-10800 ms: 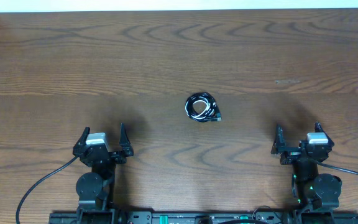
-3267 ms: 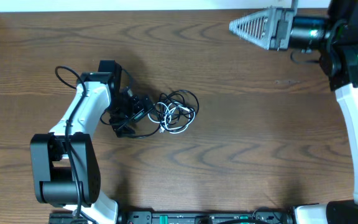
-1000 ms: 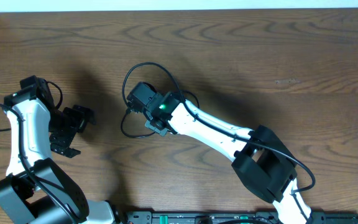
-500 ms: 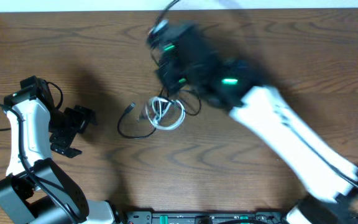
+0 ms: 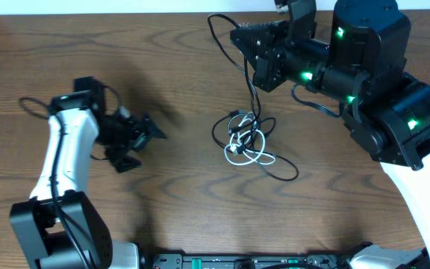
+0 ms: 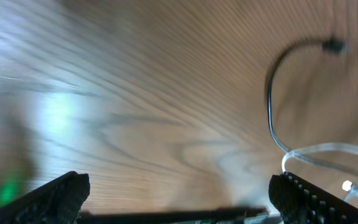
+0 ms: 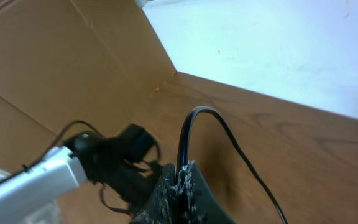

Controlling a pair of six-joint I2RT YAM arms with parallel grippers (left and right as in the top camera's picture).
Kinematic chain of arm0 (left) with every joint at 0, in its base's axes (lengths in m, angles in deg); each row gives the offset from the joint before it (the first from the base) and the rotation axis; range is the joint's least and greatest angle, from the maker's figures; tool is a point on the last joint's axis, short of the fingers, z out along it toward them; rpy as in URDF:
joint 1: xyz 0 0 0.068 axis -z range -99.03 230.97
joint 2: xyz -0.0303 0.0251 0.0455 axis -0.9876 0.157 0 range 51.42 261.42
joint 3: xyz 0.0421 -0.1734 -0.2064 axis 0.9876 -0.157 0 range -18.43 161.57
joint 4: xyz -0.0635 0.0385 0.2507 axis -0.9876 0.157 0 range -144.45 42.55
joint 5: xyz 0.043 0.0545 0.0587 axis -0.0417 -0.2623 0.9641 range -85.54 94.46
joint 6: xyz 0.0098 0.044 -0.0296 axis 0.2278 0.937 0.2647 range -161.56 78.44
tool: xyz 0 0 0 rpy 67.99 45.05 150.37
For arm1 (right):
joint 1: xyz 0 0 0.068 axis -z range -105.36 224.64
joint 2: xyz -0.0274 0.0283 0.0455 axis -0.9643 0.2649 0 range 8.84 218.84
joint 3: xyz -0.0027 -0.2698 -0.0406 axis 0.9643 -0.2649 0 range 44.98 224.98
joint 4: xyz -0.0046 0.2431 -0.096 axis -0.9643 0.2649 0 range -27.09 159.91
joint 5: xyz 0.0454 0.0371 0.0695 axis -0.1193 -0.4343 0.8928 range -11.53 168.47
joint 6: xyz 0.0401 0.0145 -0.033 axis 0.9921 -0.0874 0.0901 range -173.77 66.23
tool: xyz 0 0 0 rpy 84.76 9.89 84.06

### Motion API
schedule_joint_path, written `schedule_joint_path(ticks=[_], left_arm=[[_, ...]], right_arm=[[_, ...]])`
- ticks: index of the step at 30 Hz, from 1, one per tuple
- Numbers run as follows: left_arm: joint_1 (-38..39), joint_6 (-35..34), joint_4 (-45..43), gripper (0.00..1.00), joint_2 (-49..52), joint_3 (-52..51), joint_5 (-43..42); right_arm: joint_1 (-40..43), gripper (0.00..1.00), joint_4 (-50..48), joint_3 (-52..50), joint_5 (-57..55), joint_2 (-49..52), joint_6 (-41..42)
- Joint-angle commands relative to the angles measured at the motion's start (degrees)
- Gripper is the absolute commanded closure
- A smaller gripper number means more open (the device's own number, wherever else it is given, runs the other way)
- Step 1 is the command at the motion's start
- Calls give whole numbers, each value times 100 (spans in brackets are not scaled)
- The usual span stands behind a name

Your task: Untangle cables

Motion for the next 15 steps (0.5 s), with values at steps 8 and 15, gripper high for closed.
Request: schedule_joint_path(ticks=[8,15], left_arm=[[1204,881,-195,2,4,31,-2238],[793,1537,-439,2,4,33,-2861]], right_arm=[[173,99,-26,11,79,15,1685],[699,99,601,9,275,55,1333]])
